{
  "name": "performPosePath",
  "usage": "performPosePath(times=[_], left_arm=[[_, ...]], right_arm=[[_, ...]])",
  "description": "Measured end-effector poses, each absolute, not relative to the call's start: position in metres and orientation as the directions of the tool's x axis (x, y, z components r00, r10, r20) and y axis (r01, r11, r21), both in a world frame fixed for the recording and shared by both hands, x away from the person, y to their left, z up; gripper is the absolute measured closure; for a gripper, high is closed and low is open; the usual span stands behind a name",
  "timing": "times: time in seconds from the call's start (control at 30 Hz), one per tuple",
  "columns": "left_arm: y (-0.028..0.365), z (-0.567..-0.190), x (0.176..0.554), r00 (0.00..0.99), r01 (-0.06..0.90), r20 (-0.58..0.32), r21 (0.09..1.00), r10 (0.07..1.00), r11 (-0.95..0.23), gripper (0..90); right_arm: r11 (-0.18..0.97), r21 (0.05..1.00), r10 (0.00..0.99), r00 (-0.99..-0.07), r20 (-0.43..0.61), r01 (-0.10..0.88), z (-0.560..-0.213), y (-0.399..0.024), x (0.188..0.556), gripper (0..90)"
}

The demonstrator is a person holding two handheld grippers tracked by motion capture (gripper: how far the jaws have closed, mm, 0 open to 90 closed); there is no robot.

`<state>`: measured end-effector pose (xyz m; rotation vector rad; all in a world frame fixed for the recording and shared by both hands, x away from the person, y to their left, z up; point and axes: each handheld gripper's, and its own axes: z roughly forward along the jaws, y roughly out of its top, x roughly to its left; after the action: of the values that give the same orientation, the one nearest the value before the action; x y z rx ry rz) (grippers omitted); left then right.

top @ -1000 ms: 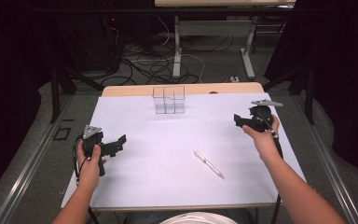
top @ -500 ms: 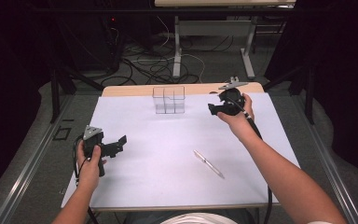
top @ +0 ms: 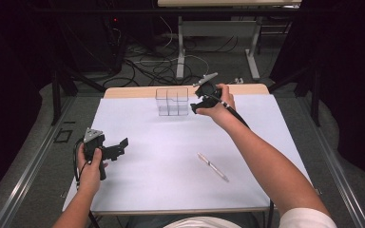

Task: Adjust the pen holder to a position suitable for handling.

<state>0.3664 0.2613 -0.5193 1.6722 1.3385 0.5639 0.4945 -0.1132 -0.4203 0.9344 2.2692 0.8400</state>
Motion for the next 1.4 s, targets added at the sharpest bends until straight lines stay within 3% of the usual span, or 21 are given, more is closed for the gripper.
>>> performPosePath(times=[0.23,0.43,0.8,1.0,1.4], left_arm=[[0.264,-0.519,0.364,0.31,0.519,-0.184,0.855,0.933,-0.004,0.0],[0.267,-0.52,0.363,0.303,0.524,-0.189,0.852,0.934,0.002,0.0],[0.269,-0.521,0.363,0.298,0.525,-0.19,0.851,0.936,0.005,0.0],[0.27,-0.523,0.363,0.298,0.527,-0.195,0.85,0.935,0.009,0.0],[0.27,-0.523,0.362,0.3,0.537,-0.195,0.844,0.934,0.003,0.0]], right_arm=[[0.686,0.652,0.652,-0.669,-0.356,0.322,-0.416,-0.091,0.51,23.7],[0.749,0.63,0.552,-0.72,-0.42,0.206,-0.423,-0.08,0.52,36.4],[0.851,0.511,0.404,-0.769,-0.496,0.119,-0.429,-0.066,0.54,44.5],[0.867,0.49,0.356,-0.801,-0.481,0.091,-0.429,-0.057,0.548,50.0],[0.905,0.426,0.224,-0.843,-0.49,-0.007,-0.441,-0.026,0.557,50.2]])
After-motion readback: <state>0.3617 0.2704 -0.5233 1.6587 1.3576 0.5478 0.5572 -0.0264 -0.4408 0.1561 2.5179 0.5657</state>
